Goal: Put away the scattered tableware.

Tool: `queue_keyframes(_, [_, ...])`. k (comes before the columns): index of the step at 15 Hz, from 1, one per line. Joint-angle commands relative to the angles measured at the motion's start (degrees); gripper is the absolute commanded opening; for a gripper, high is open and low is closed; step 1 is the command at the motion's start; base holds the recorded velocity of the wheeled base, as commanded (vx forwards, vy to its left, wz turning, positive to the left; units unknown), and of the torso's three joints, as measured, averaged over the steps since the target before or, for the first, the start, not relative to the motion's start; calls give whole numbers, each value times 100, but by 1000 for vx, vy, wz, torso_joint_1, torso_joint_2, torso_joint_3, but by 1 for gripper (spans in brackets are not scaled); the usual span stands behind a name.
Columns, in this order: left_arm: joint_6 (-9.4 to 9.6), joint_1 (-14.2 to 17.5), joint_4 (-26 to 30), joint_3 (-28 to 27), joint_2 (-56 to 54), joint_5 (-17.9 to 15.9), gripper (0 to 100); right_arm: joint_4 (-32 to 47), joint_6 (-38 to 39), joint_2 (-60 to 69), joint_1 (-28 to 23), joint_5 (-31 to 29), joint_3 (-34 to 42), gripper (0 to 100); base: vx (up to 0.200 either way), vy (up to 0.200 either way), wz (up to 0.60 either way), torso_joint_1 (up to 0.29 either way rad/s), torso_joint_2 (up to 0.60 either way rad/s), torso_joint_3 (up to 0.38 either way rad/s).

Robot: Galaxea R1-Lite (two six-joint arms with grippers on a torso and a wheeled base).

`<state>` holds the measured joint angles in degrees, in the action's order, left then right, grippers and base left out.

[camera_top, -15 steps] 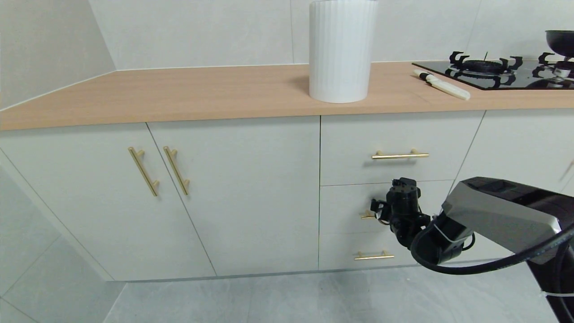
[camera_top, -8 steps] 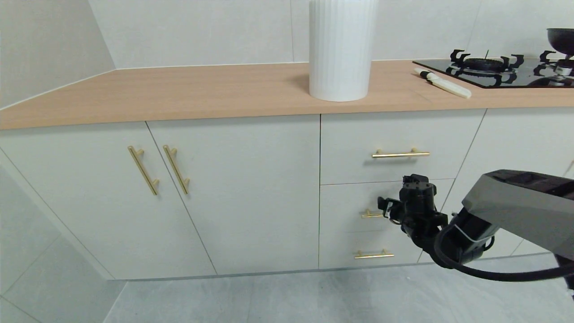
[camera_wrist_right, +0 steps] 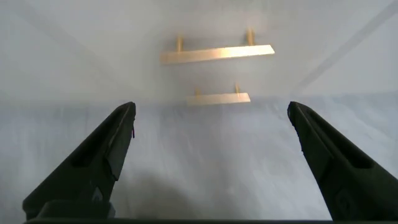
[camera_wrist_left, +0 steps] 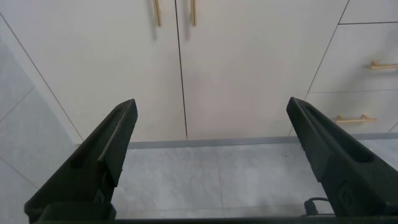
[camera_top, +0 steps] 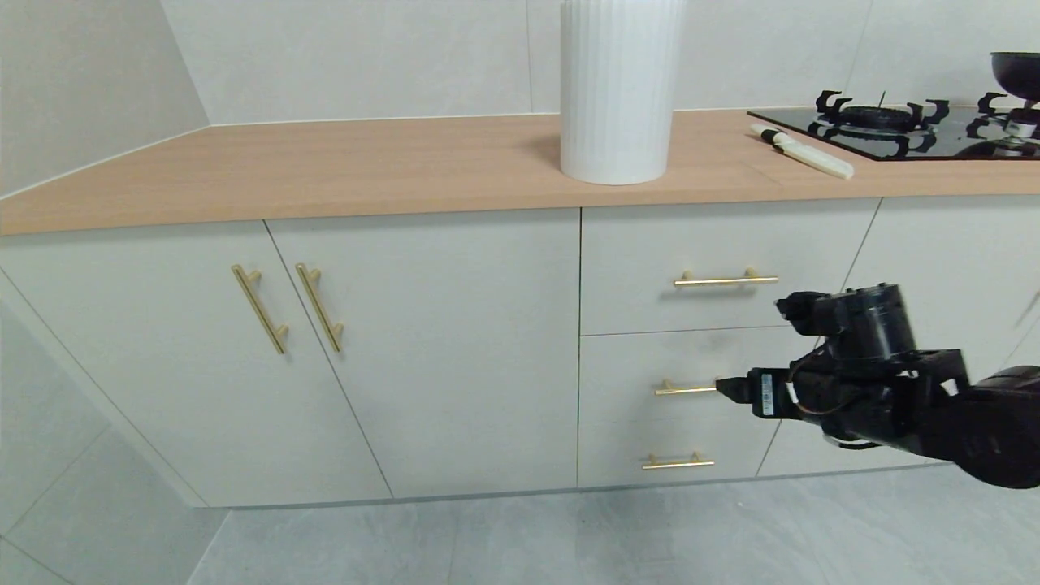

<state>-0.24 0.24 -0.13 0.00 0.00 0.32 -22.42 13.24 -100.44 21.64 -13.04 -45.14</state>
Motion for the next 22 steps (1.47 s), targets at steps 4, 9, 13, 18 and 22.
queue_keyframes(4, [-2,2,5,0,9,3,100,959,-208,3303,464,-330,1245,100,0,0,0,0,0,0])
queue_keyframes(9, [-2,2,-4,0,9,3,100,1064,-911,6071,315,-1025,2352,100,0,0,0,0,0,0])
queue_keyframes(13, [-2,2,-4,0,9,3,100,1943,-1245,7557,-881,-1183,2326,100,0,0,0,0,0,0])
queue_keyframes(18, [-2,2,-4,0,9,3,100,2883,-1605,9112,-2102,-1183,2334,100,0,0,0,0,0,0])
queue_keyframes(22, [-2,2,5,0,9,3,100,3112,-1790,10044,-2137,250,2581,100,0,0,0,0,0,0])
